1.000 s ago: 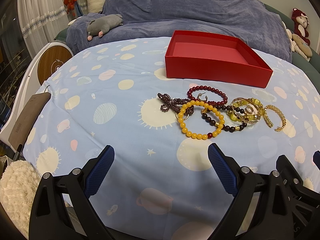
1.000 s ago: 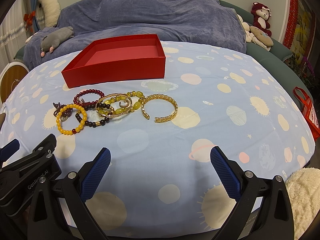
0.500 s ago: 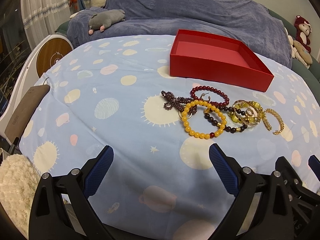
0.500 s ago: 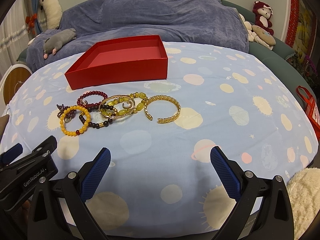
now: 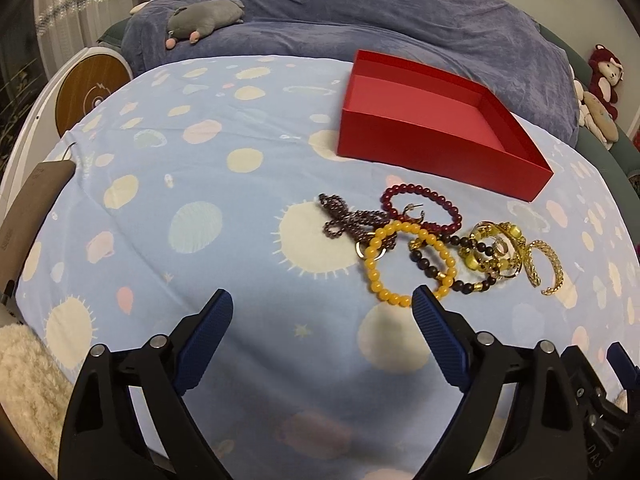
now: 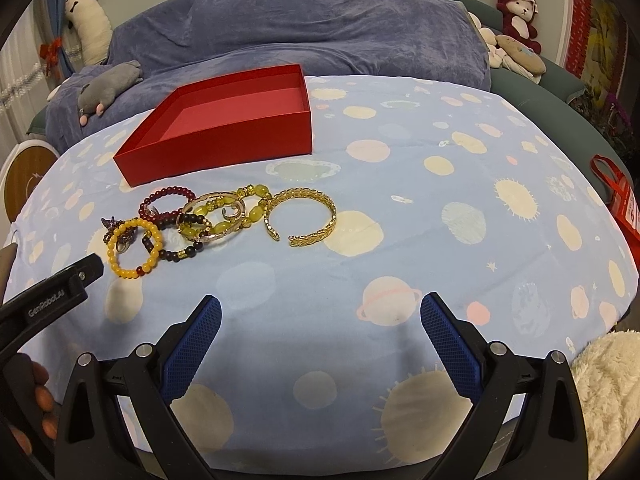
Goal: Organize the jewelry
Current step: 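Grasp the yellow amber bead bracelet with the left tool while the right tool grasps the gold cuff bangle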
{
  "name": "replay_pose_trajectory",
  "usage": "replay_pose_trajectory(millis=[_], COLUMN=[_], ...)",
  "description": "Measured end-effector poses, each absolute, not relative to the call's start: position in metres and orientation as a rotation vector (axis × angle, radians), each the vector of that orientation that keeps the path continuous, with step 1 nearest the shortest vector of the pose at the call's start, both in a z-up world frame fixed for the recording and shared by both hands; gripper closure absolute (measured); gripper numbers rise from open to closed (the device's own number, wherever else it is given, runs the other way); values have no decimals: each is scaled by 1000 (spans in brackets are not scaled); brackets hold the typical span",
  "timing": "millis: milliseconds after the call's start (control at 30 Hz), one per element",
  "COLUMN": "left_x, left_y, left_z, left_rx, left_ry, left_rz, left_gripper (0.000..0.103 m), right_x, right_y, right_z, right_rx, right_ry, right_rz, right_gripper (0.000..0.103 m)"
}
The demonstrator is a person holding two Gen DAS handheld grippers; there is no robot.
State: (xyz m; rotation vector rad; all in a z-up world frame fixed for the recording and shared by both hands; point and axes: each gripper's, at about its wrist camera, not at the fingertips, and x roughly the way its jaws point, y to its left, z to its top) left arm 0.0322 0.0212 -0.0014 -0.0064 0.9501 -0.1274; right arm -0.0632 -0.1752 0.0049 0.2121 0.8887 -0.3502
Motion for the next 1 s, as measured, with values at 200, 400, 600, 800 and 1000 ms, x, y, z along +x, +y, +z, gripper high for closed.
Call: replay_pose_trajectory(millis=[200, 400, 600, 800, 1000], left_x=[56, 59, 60, 49, 39], left_y=[-4, -11, -6, 12, 26], left_z=[-14, -19, -15, 0, -2], left_rx=[9, 22, -8, -33, -20], left_ry=[999, 999, 994, 943, 945], left_rz=[-174, -200, -240, -230, -214], left_gripper=[39, 60, 96, 96, 96], right_x=[-55, -47, -43, -42, -28], right_y=[-181, -189, -183, -177, -179], right_z=[6, 4, 3, 8, 8], right_rx=[198, 217, 207, 212, 220], right_ry=[909, 926, 940, 934, 939], right_rz=[-355, -356, -335, -302, -293], right_gripper=[7, 7, 7, 7, 7])
